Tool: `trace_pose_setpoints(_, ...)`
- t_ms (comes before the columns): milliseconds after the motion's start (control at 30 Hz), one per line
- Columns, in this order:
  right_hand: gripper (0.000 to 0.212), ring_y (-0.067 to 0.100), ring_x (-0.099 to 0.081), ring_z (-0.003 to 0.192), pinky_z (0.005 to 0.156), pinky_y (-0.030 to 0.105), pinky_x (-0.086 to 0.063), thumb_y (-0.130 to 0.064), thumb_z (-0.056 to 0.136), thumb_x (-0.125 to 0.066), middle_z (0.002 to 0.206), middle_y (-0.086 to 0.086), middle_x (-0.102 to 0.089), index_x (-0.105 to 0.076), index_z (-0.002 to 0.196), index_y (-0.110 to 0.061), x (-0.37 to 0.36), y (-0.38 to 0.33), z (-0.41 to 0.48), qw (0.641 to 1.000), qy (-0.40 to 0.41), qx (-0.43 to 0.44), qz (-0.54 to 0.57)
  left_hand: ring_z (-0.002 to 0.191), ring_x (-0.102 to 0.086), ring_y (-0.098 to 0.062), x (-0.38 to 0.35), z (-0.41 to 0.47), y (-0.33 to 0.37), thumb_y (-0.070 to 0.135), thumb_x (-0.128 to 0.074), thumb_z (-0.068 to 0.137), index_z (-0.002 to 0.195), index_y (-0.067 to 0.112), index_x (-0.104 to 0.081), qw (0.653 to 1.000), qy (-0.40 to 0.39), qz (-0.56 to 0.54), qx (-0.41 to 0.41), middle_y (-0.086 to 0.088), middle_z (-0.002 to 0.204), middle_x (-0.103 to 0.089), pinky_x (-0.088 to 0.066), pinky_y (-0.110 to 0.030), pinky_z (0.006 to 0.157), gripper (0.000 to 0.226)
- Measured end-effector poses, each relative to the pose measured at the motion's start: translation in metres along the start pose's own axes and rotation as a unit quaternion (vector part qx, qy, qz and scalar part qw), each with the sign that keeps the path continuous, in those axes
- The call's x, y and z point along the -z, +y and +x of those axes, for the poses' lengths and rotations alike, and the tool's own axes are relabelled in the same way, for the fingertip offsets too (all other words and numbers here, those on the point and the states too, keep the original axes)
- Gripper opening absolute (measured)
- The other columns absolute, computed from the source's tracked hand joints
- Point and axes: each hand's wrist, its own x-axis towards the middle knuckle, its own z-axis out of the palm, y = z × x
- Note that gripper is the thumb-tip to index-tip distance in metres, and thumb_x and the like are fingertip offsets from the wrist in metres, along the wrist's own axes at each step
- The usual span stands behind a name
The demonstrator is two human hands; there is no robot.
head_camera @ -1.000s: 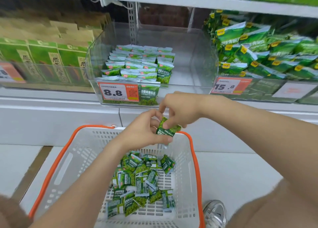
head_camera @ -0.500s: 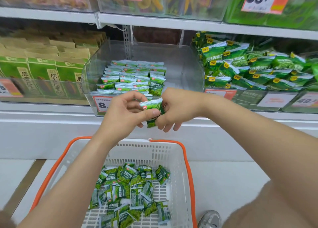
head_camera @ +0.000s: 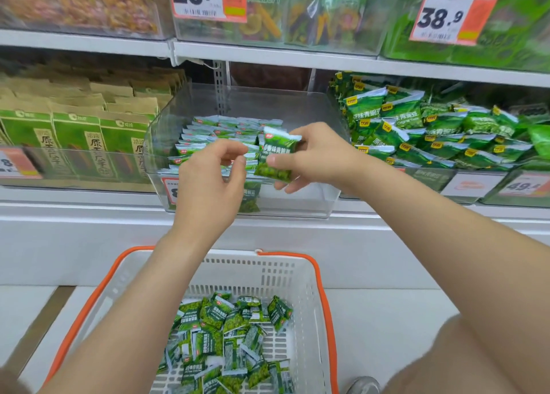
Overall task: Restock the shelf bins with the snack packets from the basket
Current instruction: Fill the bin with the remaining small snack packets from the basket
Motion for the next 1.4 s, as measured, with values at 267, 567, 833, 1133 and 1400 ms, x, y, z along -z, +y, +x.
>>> trace_pose_setpoints(267, 0.065, 0.025, -0.068, 0.102, 0.086, 0.033, -0.053, -0.047, 0.079, -0.087, 0.108, 0.013, -0.071, -0.066, 0.127, -0.009, 0.008, 0.031, 0.056, 0.952, 0.146, -0.018, -0.27, 0.094, -0.071, -0.028, -0.003, 0.026, -0.014, 0.047, -0.051, 0.087, 0.103, 0.03, -0.078, 0.97, -0.095, 0.218, -0.053, 0.003, 0.092, -0.078, -0.049, -0.043, 0.091, 0.036)
trace_pose_setpoints(567, 0.067, 0.031, -0.059, 0.126, 0.103, 0.04, -0.052, -0.037, 0.088, -0.082, 0.138, 0.014, -0.06, -0.055, 0.138, -0.004, -0.014, 0.032, 0.092, 0.917, 0.033, -0.115, -0.381, 0.127, -0.057, -0.025, -0.008, 0.035, -0.028, 0.053, -0.024, 0.088, 0.133, 0.031, -0.067, 0.932, -0.217, 0.288, -0.03, 0.0, 0.129, -0.071, -0.03, -0.05, 0.119, 0.065)
trace_pose_setpoints(833, 0.05, 0.03, -0.069, 0.088, 0.066, 0.037, -0.057, -0.04, 0.083, -0.085, 0.103, 0.006, -0.056, -0.053, 0.109, -0.011, -0.021, 0.027, 0.099, 0.89, 0.101, -0.107, -0.432, 0.116, -0.06, -0.025, -0.01, 0.038, -0.03, 0.052, -0.022, 0.089, 0.127, 0.034, -0.069, 0.93, -0.225, 0.289, -0.033, 0.002, 0.123, -0.072, -0.036, -0.043, 0.109, 0.062)
trace_pose_setpoints(1133, 0.019, 0.03, -0.068, 0.062, 0.054, 0.035, -0.058, -0.016, 0.091, -0.064, 0.073, 0.009, -0.069, -0.053, 0.075, -0.01, -0.02, 0.022, 0.091, 0.896, 0.032, -0.117, -0.426, 0.115, -0.061, -0.023, -0.008, 0.036, -0.037, 0.053, -0.03, 0.093, 0.122, 0.037, -0.07, 0.945, -0.192, 0.258, -0.054, 0.007, 0.12, -0.073, -0.037, -0.041, 0.106, 0.052)
trace_pose_setpoints(1400, 0.028, 0.036, -0.055, 0.083, 0.066, 0.038, -0.05, -0.034, 0.085, -0.053, 0.07, 0.011, -0.053, -0.055, 0.069, -0.011, -0.028, -0.013, 0.033, 0.887, 0.125, 0.108, -0.431, 0.106, -0.061, -0.027, -0.002, 0.017, -0.032, 0.037, -0.066, 0.094, 0.106, 0.022, -0.071, 0.967, -0.013, 0.172, -0.188, 0.004, 0.108, -0.069, -0.039, -0.042, 0.087, 0.02)
